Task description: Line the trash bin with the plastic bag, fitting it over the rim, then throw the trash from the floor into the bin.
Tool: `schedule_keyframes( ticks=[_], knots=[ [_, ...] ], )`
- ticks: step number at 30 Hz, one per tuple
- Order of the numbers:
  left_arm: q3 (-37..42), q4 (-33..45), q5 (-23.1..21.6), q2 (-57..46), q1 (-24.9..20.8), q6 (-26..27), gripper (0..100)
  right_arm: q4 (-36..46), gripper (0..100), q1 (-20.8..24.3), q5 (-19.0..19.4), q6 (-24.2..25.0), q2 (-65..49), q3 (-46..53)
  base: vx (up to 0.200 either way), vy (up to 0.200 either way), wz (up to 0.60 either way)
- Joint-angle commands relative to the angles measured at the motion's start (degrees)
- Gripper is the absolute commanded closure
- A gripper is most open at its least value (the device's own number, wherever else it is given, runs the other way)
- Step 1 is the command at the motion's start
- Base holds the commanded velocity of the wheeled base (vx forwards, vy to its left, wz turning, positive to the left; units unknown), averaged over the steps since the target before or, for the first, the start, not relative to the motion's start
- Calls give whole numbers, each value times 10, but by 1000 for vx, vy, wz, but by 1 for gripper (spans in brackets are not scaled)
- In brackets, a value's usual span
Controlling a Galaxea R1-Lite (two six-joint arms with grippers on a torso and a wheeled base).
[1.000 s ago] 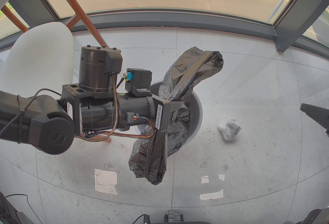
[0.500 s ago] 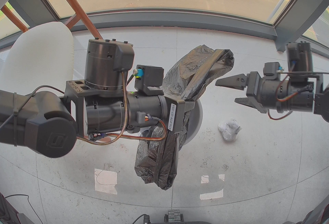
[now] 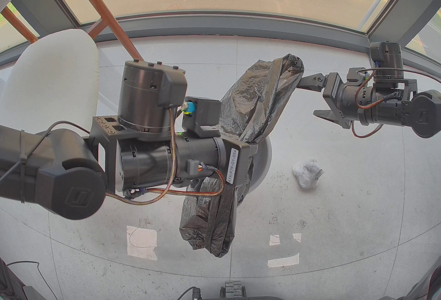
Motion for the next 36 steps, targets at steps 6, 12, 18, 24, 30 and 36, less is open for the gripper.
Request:
schedule_keyframes(
  ticks=[6,12,18,24,30,36],
  knots=[
    [-9,-1,18,27,11,0,100,60,0,20,1,0,-75,1,0,0,0],
    [-22,-1,22,31,14,-2,100,59,0,22,0,-4,-75,26,0,0,0],
    [-22,-1,22,31,15,-2,100,57,0,18,0,-5,-74,55,0,0,0],
    [-22,-1,22,31,14,-2,100,55,0,17,0,-5,-53,53,0,0,0],
    [-22,-1,22,31,11,-2,100,-18,0,19,-1,-3,-24,53,0,0,0],
    [-22,-1,22,31,12,-2,100,-60,0,23,-7,-4,10,52,0,0,0]
  ],
)
